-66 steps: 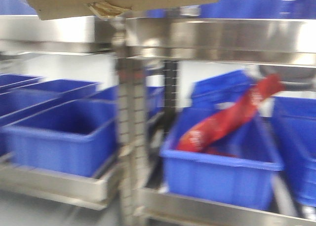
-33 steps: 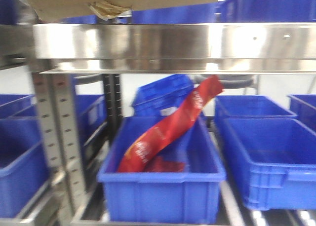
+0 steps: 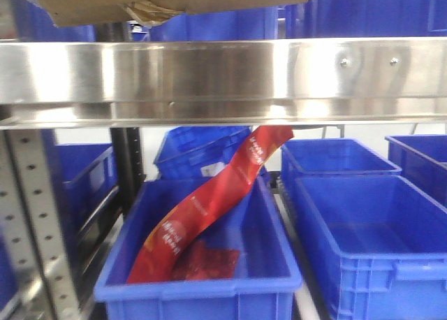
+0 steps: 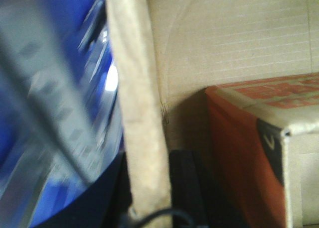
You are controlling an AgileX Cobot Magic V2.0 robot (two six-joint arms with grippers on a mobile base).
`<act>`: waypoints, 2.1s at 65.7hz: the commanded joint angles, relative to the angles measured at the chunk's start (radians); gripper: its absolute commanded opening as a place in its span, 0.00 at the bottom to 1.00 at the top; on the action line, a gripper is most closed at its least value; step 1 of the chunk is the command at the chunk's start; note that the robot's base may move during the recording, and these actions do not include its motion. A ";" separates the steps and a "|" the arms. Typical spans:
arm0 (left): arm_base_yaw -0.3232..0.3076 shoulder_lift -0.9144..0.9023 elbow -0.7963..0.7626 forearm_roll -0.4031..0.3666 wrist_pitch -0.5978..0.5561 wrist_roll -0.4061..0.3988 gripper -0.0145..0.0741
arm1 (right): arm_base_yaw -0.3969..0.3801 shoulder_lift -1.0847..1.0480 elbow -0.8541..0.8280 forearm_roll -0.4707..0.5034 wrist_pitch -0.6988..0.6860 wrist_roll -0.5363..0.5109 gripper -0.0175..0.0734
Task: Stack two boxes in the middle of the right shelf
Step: 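Drive up to the steel shelf with blue bins, holding the box, then push the held box forward onto the shelf above the bins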
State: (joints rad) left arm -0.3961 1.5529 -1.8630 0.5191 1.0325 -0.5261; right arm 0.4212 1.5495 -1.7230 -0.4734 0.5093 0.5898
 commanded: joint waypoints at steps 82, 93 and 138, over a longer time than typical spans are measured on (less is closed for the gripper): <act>-0.006 -0.010 -0.009 -0.037 -0.060 0.002 0.04 | 0.010 -0.013 -0.012 0.028 -0.087 0.011 0.02; -0.006 -0.010 -0.009 -0.030 -0.130 0.002 0.04 | 0.010 0.007 -0.012 0.028 0.223 0.011 0.02; -0.006 0.061 0.004 -0.070 -0.046 0.002 0.10 | 0.010 0.057 -0.010 0.032 0.297 0.011 0.13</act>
State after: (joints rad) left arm -0.3961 1.6096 -1.8522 0.4677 1.0307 -0.5179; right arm 0.4246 1.5948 -1.7239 -0.4461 0.8241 0.6015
